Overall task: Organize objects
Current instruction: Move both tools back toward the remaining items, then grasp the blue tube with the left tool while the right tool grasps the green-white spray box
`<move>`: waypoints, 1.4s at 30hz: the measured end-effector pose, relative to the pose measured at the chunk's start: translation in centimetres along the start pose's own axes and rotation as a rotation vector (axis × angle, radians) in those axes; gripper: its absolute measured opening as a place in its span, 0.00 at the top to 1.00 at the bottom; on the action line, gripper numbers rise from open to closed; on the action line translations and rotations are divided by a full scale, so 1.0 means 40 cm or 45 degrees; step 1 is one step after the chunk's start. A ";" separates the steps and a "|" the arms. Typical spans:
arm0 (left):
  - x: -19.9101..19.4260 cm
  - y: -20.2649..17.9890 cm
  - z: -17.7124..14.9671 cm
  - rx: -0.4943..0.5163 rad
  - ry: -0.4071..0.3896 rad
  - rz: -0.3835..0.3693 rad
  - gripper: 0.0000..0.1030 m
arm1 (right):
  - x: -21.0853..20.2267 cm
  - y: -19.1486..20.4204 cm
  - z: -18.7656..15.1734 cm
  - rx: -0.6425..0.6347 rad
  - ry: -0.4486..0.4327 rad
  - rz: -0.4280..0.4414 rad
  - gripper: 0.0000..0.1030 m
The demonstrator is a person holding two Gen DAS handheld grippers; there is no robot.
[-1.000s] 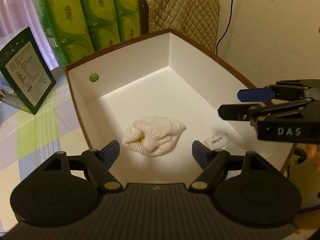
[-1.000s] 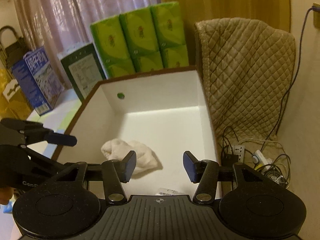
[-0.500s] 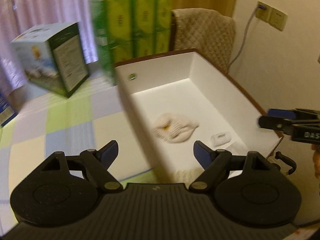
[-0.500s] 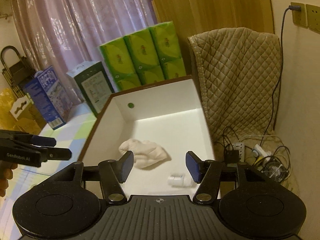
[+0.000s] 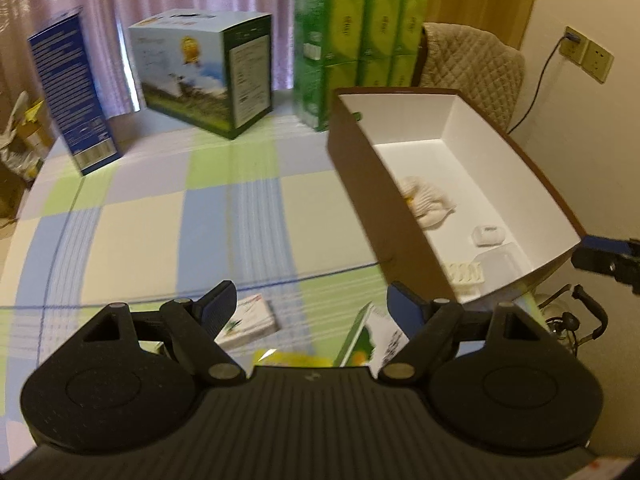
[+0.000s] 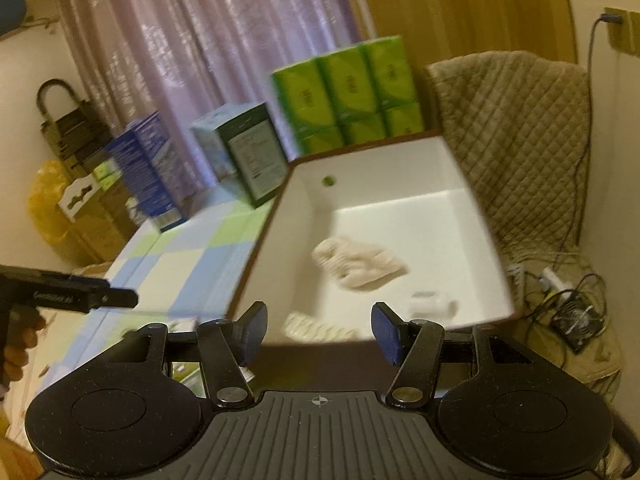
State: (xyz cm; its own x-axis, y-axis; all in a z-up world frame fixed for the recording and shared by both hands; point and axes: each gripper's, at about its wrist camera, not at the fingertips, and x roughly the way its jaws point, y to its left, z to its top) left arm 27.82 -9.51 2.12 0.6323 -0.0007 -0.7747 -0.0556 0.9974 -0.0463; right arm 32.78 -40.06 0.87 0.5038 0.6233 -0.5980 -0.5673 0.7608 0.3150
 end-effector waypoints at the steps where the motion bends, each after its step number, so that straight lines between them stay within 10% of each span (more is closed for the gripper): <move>1: -0.007 0.012 -0.008 -0.009 0.001 0.007 0.23 | 0.004 0.015 -0.009 -0.003 0.011 0.013 0.47; 19: -0.070 0.267 -0.213 -0.128 0.107 0.132 0.23 | 0.139 0.238 -0.180 -0.004 0.274 0.094 0.47; 42: 0.167 0.322 -0.293 0.288 0.277 -0.092 0.52 | 0.148 0.228 -0.264 0.254 0.296 -0.224 0.47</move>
State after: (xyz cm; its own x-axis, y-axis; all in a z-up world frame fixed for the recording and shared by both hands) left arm 22.27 2.50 -11.03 0.4471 -0.0629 -0.8922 0.1718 0.9850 0.0167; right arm 23.72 -31.32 -7.57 0.4078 0.4395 -0.8003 -0.3352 0.8874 0.3166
